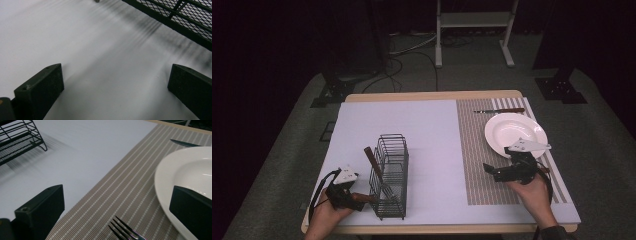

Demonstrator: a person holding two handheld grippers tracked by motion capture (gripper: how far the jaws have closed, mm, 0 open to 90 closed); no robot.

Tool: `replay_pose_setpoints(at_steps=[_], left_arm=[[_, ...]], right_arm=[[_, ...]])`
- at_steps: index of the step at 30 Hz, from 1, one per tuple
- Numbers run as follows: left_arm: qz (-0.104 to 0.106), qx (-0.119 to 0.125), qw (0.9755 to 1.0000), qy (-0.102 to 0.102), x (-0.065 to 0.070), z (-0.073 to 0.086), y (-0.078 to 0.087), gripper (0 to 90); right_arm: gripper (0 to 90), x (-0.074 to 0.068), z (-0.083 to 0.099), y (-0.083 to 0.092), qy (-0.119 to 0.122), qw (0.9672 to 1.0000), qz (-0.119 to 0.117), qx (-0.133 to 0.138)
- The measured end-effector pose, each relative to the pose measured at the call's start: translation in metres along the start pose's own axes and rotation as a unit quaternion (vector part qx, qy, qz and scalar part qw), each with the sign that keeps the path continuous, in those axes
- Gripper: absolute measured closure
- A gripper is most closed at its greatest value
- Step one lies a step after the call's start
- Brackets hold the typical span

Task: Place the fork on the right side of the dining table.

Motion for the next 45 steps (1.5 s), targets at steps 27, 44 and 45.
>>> replay_pose_setpoints(at_steps=[27,44,45], left_arm=[[0.0,-0.002,1.0,-0.002,0.0,0.0,0.0,0.0],[0.0,-0.002,1.0,-0.001,0.0,0.0,0.0,0.0],[0.0,-0.002,1.0,-0.002,0.0,0.0,0.0,0.0]], right_arm=[[0.0,-0.088,-0.013,-0.051,0.084,0.9934,-0.076,-0.017],[0.0,-0.121,-0.01,-0.075,0.126,0.9854,-0.104,-0.048],[0.0,-0.124,-0.01,-0.077,0.127,0.9849,-0.106,-0.051]])
Point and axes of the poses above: each handheld gripper's, and its own axes: y roughly backward along the jaws, z roughly out of its underside, x roughly to its right, the point moved 4 cm from there along -y, roughly forward along the jaws, and after that the axes turned 8 degrees about z, right-handed, at the moved point
